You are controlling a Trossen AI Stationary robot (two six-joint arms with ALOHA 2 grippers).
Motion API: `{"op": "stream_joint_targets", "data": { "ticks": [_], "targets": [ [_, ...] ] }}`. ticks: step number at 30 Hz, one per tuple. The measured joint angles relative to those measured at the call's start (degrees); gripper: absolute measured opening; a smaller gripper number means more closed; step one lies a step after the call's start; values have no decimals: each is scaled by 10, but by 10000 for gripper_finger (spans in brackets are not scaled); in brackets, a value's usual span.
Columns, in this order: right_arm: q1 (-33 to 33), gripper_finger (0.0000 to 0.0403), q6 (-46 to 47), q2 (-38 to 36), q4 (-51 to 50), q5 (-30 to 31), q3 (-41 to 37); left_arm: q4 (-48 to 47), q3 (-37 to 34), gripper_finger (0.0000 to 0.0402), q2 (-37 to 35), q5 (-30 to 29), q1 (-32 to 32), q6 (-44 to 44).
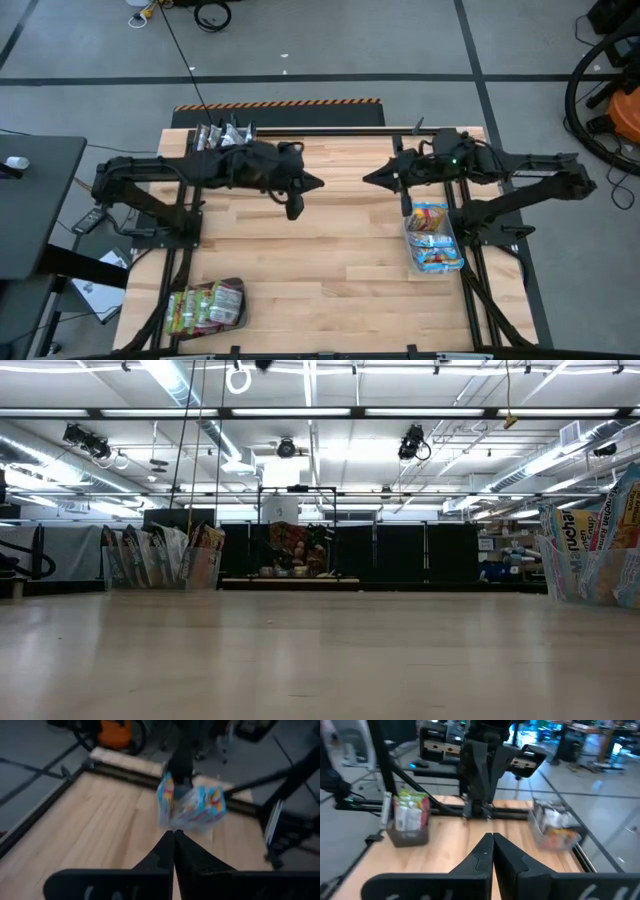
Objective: Sort Maruchan noodles
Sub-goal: Return to Home Position
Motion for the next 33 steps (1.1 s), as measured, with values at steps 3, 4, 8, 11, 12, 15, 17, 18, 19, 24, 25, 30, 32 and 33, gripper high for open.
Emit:
{"op": "stream_joint_targets", "data": {
  "ticks": [3, 4, 8, 11, 12, 15, 17, 18, 19, 24, 25, 30, 32, 33],
  "targets": [
    [-8, 18, 4, -36, -3, 53, -62, 12, -42, 9, 1, 39, 47, 31],
    [-10, 17, 11, -43, -3, 70, -81, 13, -56, 10, 0, 44, 64, 43],
    [-10, 17, 18, -62, 1, 104, -149, 8, -107, 11, 0, 55, 128, 103],
    [-10, 17, 27, -64, 18, 105, -194, 2, -134, 12, 0, 43, 167, 138],
    [-10, 17, 38, -64, 34, 106, -210, -2, -143, 12, 0, 36, 177, 146],
    [-11, 17, 90, -83, 80, 101, -262, -15, -166, 12, 1, -9, 198, 179],
    [-6, 17, 114, -108, 118, 93, -300, -50, -171, 12, 1, -31, 207, 174],
    [-2, 17, 118, -124, 143, 93, -321, -65, -173, 12, 1, -42, 213, 157],
    [1, 17, 117, -140, 172, 93, -340, -71, -177, 13, 0, -50, 217, 139],
    [22, 16, 79, -239, 278, 69, -425, -24, -228, 13, -40, 42, 223, 151],
    [26, 16, 76, -262, 283, 68, -438, 13, -243, 13, -58, 68, 218, 150],
    [44, 12, 73, -374, 293, 57, -487, 148, -371, 13, -182, 80, 203, 118],
    [51, 12, 71, -418, 302, 50, -504, 167, -415, 13, -250, 58, 201, 118],
    [52, 12, 70, -441, 303, 49, -513, 173, -433, 13, -282, 56, 200, 118]
  ]
}}
